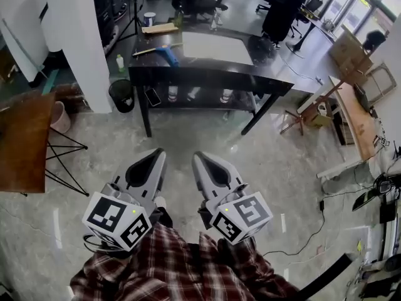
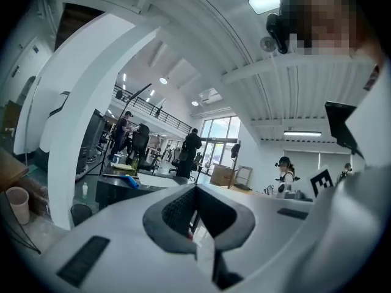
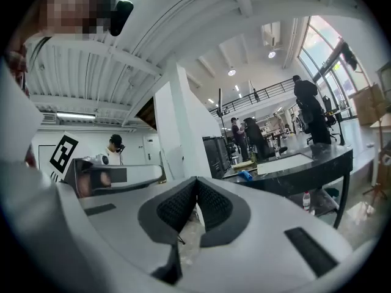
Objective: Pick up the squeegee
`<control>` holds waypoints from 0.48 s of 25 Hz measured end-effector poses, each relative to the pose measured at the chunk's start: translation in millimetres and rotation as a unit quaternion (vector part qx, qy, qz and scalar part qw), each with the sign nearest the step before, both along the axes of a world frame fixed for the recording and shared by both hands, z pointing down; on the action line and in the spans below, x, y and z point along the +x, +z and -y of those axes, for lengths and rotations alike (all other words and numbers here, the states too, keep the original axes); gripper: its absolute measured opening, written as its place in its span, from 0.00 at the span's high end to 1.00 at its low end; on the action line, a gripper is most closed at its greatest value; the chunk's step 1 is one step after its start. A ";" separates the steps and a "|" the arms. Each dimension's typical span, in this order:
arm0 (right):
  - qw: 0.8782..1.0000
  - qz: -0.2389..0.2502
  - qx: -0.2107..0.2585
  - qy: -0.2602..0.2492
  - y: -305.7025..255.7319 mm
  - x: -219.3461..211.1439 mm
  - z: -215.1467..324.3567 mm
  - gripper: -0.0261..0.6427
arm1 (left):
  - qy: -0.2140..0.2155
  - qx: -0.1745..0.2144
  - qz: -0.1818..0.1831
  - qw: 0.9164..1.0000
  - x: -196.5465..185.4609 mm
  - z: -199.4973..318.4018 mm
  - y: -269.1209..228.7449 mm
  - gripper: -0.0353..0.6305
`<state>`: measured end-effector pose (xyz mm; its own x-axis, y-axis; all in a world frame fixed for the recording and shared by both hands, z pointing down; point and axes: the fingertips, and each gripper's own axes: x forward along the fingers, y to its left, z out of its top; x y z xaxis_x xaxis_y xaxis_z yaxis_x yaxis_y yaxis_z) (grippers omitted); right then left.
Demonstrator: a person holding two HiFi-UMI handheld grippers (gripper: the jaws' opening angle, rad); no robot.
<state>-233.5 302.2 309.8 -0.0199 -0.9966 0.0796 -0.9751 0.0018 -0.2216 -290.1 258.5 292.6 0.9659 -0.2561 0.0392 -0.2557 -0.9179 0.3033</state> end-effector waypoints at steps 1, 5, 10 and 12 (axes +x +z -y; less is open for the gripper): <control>1.000 -0.002 0.002 0.003 -3.1 6.0 14.0 0.94 | 0.003 0.004 0.001 1.000 5.9 13.9 -3.1 0.93; 1.000 0.000 0.003 0.020 -3.5 26.5 64.3 0.94 | 0.016 0.013 0.005 1.000 23.2 63.7 -4.3 0.93; 0.999 0.003 0.003 0.037 3.2 43.5 107.3 0.94 | 0.024 0.008 0.017 1.000 37.3 112.6 7.2 0.93; 0.999 0.007 -0.004 0.043 8.5 49.9 118.7 0.94 | 0.027 -0.002 0.024 0.999 42.0 126.5 14.3 0.93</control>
<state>-183.6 183.5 318.3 0.0642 -0.9941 0.0876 -0.9683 -0.0833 -0.2356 -248.1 132.0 306.9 0.9753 -0.2037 0.0857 -0.2201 -0.9298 0.2951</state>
